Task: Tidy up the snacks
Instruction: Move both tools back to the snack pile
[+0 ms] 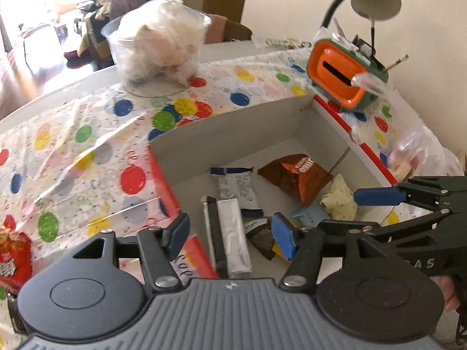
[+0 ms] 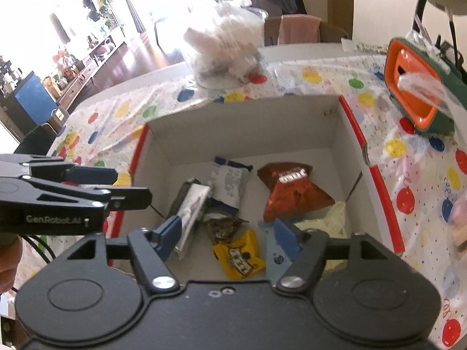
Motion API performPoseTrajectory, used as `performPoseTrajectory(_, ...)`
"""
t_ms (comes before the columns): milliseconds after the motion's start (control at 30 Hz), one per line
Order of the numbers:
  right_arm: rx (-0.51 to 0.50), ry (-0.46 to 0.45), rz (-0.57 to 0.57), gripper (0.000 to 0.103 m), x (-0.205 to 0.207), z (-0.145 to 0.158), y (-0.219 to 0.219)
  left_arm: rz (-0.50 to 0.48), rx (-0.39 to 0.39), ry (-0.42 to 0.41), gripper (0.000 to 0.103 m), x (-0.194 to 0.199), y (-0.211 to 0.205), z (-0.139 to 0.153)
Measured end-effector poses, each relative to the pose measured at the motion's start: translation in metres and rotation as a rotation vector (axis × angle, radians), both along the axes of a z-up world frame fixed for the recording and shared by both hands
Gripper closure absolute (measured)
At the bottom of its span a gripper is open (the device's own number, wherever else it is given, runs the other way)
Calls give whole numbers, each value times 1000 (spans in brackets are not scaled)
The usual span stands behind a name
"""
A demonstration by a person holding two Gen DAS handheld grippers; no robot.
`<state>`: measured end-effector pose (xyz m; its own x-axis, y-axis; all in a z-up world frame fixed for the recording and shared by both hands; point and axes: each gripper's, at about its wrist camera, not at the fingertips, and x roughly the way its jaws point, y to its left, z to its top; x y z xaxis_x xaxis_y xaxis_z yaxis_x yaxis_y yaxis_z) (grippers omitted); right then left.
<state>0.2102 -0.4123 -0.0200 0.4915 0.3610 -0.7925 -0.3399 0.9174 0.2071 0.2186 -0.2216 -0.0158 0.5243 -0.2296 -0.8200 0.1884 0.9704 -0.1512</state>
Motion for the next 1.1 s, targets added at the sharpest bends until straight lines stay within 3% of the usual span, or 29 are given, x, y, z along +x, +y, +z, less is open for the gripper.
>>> performPoseTrajectory(167,7,-42,18,19,-8,13,16,49,-10,-49,36,-16,27,12)
performPoseTrajectory(367,13,-70,52,16,-17,23,43,89,0,-105,29,-38,61,21)
performPoseTrajectory(500,-3,-96,62,5,-25,25,67,118,7,-133,22,-51,87,23)
performPoseTrajectory(833,-12,-103,145,0,-45,15,138,216,52,-154,21,-89,169,9)
performPoseTrajectory(1100,-36,-98,248,0,-65,0,202,239,69,-88,20,-101,233,-11)
